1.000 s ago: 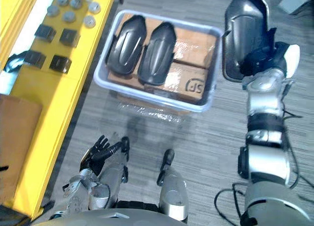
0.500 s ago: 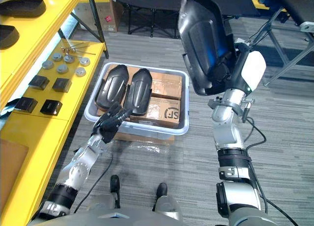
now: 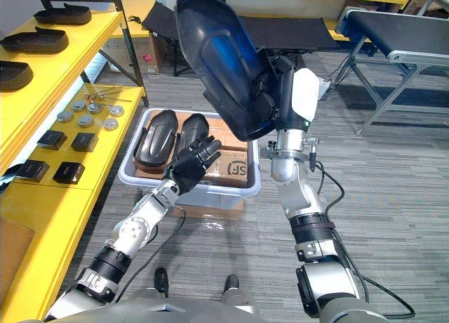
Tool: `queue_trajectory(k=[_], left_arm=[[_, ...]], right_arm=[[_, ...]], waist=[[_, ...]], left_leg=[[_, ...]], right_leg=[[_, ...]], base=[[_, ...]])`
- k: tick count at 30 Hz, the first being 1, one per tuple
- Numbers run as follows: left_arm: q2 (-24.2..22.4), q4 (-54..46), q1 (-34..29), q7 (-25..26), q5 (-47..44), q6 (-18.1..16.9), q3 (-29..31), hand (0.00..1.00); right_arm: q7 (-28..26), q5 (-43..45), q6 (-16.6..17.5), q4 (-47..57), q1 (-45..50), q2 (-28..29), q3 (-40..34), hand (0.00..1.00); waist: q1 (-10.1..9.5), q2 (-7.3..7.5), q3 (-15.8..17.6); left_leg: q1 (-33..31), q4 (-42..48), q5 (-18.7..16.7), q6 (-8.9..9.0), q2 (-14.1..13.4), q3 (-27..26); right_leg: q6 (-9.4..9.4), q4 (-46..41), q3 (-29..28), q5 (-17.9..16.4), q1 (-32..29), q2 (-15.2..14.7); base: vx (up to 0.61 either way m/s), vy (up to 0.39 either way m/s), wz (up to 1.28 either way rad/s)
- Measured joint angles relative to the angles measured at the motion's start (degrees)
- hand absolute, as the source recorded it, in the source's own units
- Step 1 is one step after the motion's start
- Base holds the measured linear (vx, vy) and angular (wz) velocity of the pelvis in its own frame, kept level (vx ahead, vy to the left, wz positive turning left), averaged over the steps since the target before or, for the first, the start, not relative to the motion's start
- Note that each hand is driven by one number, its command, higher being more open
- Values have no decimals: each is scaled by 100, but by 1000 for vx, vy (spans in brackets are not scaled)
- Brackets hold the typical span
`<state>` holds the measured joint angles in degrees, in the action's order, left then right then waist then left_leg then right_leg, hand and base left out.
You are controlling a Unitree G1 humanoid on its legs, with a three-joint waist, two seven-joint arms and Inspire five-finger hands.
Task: Walk over and take three plastic housings, then place them on the shelf
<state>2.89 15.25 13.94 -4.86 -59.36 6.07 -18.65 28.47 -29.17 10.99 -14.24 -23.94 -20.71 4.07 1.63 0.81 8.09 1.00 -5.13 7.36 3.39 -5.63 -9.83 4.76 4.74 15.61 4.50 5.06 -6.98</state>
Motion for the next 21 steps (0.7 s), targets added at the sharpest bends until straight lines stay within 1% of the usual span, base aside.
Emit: queue_trajectory(k=[2,4,7,11,14,17,19,21], left_arm=[[5,0,87,-170,-196,-99,-103,100],[3,-2,222,-324,-355,-131,-170,100],[-18,-33,415,-571,-370,-227,-264,100],[-5,-34,403,-560,-414,-234,-291,100],[-4,-35,400,-473,-404,-239,-300,100],[-4,-72,399,-284,-292,-238,-303,100],[-1,-214,392,8,-4,-233,-307,100],[0,-307,376,267,223,-232,-305,100]], right_arm=[[-50,7,1,-14,101,116,72,0],[-57,-2,4,-59,113,134,222,0],[-50,-189,13,-123,132,161,395,0],[-51,-191,50,-138,134,176,369,0],[-56,-189,68,-142,196,229,367,0],[-104,-172,139,-143,310,299,382,0],[-196,-104,245,-143,365,298,522,0],[-227,-77,264,-142,394,330,563,0]], waist=[[0,15,-15],[0,17,-17],[3,17,-23],[3,21,-75],[1,35,-135],[-3,60,-195],[2,74,-204],[-3,79,-207]], left_leg=[[-5,0,5,-2,7,1],[-11,1,24,-30,12,3],[-11,2,34,-37,13,9],[-10,3,37,-39,13,9],[-11,3,36,-39,12,10],[-10,3,33,-37,10,18],[-9,2,26,-30,5,20],[-10,2,17,-29,-1,29]], right_leg=[[25,-1,17,19,-1,-8],[7,-10,33,33,-5,-13],[0,-27,67,42,4,-15],[-1,-28,86,43,11,-15],[-1,-26,98,43,14,-15],[-2,-25,106,42,18,-14],[-2,-24,105,41,14,-11],[-2,-11,107,37,14,-5]], base=[[0,0,0],[38,-15,2],[24,-11,1],[0,0,0],[0,0,0],[-12,-1,0],[-53,-1,-1],[-42,-2,1]])
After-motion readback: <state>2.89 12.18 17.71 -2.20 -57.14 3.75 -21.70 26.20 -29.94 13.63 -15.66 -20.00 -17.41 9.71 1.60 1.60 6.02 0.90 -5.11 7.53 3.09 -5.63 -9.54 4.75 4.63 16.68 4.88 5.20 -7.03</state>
